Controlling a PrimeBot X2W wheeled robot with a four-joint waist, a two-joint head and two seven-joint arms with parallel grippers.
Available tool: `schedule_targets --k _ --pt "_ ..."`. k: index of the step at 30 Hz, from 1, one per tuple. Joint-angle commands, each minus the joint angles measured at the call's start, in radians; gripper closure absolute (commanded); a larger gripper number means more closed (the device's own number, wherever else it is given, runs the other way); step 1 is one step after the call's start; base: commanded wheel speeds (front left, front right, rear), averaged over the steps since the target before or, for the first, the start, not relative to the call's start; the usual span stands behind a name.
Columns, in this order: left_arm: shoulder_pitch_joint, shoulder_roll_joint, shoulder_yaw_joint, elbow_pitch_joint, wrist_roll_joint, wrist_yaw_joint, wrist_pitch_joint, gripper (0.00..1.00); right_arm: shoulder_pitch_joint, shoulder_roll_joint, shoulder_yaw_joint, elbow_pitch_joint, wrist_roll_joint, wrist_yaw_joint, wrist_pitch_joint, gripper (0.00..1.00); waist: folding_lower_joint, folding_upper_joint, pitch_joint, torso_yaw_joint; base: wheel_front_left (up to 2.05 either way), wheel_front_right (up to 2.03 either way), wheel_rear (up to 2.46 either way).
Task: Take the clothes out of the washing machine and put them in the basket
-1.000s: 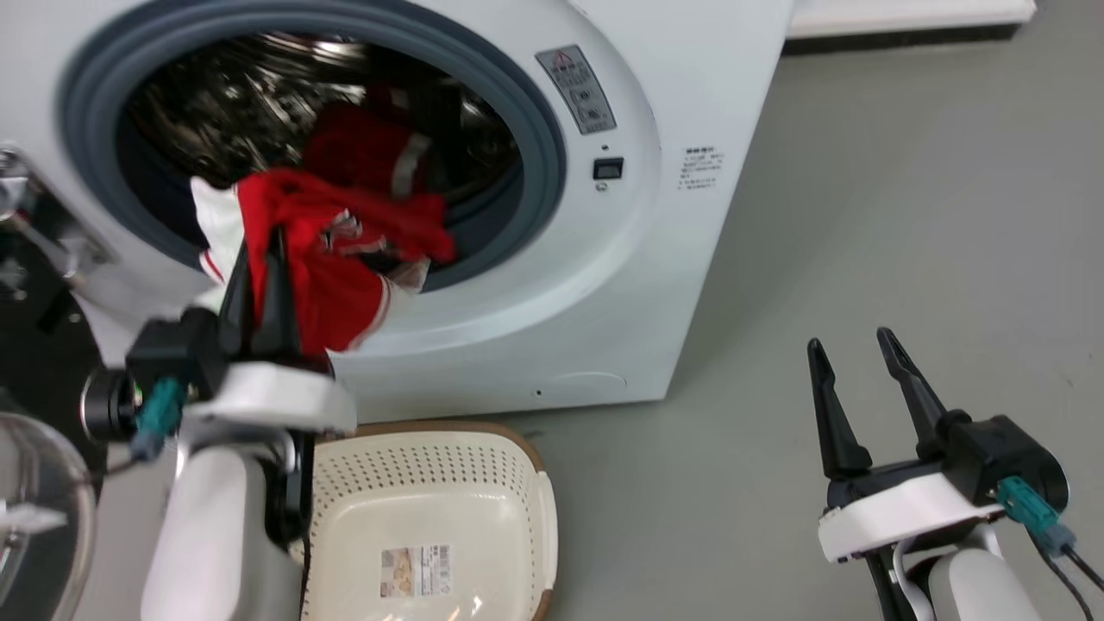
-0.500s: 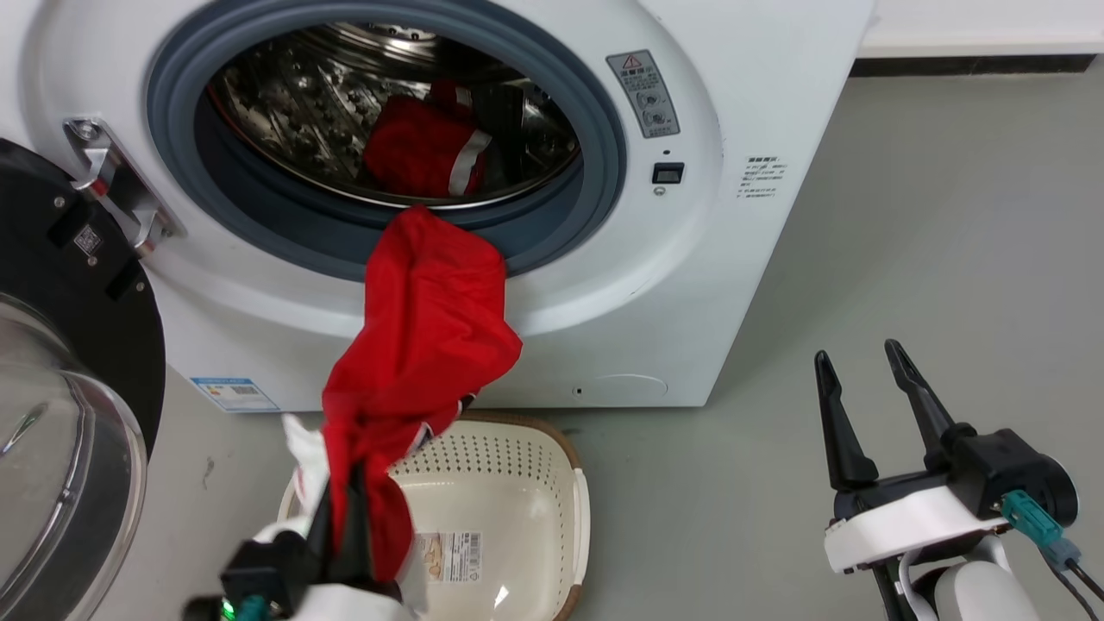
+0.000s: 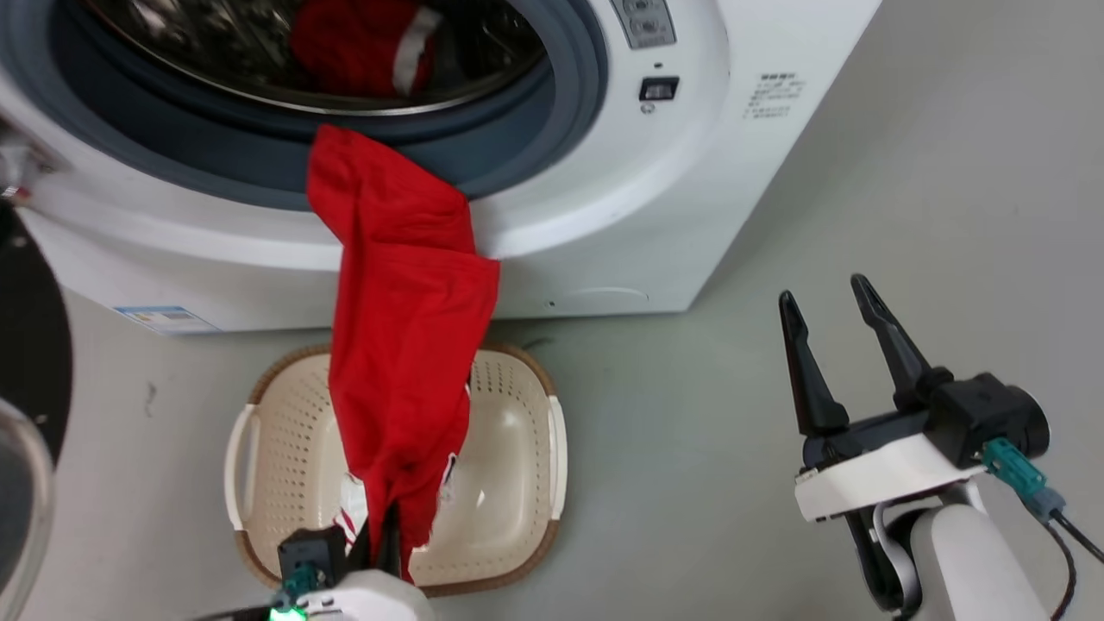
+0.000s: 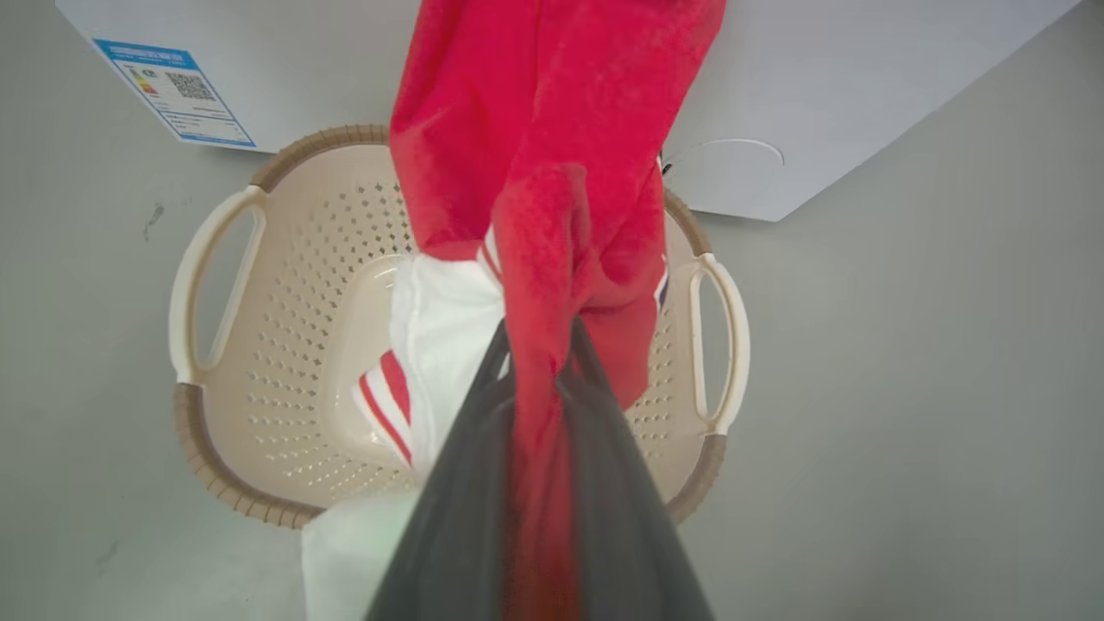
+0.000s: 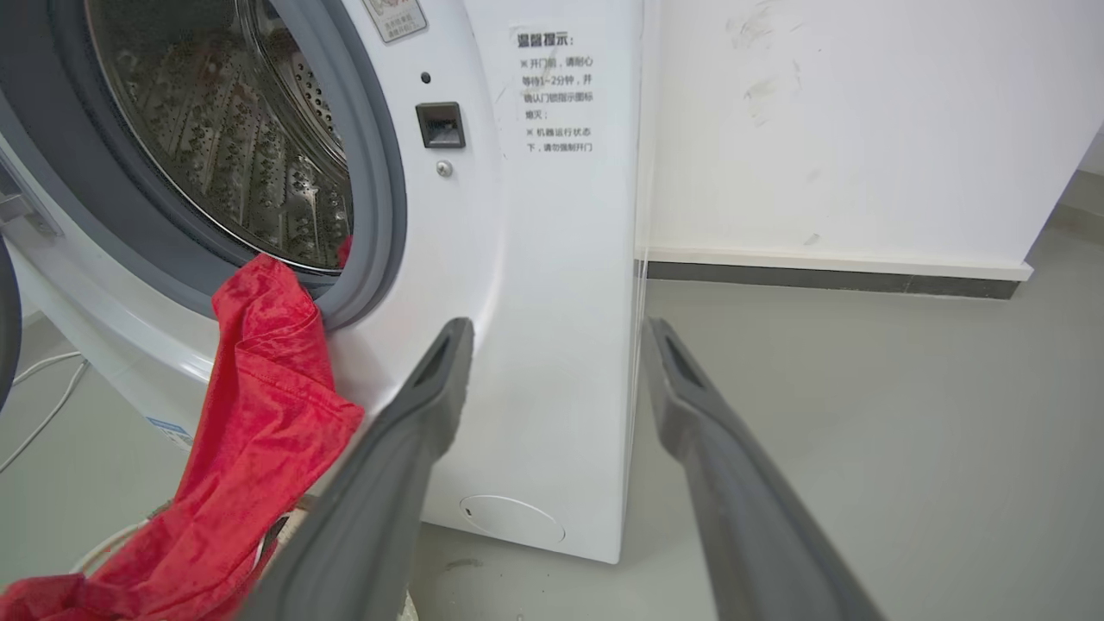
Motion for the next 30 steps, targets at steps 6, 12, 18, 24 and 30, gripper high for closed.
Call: schedule_targets --k 6,12,18,24,30 --pt "-0.170 0.004 0.051 0.146 0.000 0.002 -0.003 1.00 -0.067 0.001 0.006 -0.018 0.023 -0.001 -0.002 0.00 -0.0001 0.0000 0.166 -0.064 0.00 0.00 0.00" --pt "-0.342 0.020 0.107 0.270 0.007 0.010 -0.003 1.00 -0.122 0.001 0.020 -0.027 0.034 -0.001 -0.002 0.00 -0.0001 0.0000 0.284 -0.085 0.00 0.00 0.00" --pt "-0.503 0.051 0.172 0.412 -0.025 0.036 -0.003 1.00 -0.177 0.001 0.057 -0.043 0.062 -0.001 -0.002 0.00 -0.0001 0.0000 0.415 -0.129 0.00 0.00 0.00" --pt "-0.609 0.093 0.206 0.469 -0.021 0.055 -0.002 0.90 -0.213 0.001 0.071 -0.045 0.085 -0.001 -0.002 0.00 -0.0001 0.0000 0.501 -0.163 0.00 0.00 0.00" --pt "-0.634 0.104 0.224 0.479 -0.004 0.055 -0.003 0.00 -0.227 0.001 0.064 -0.033 0.080 -0.001 -0.003 0.00 -0.0001 0.0000 0.481 -0.156 0.00 0.00 0.00"
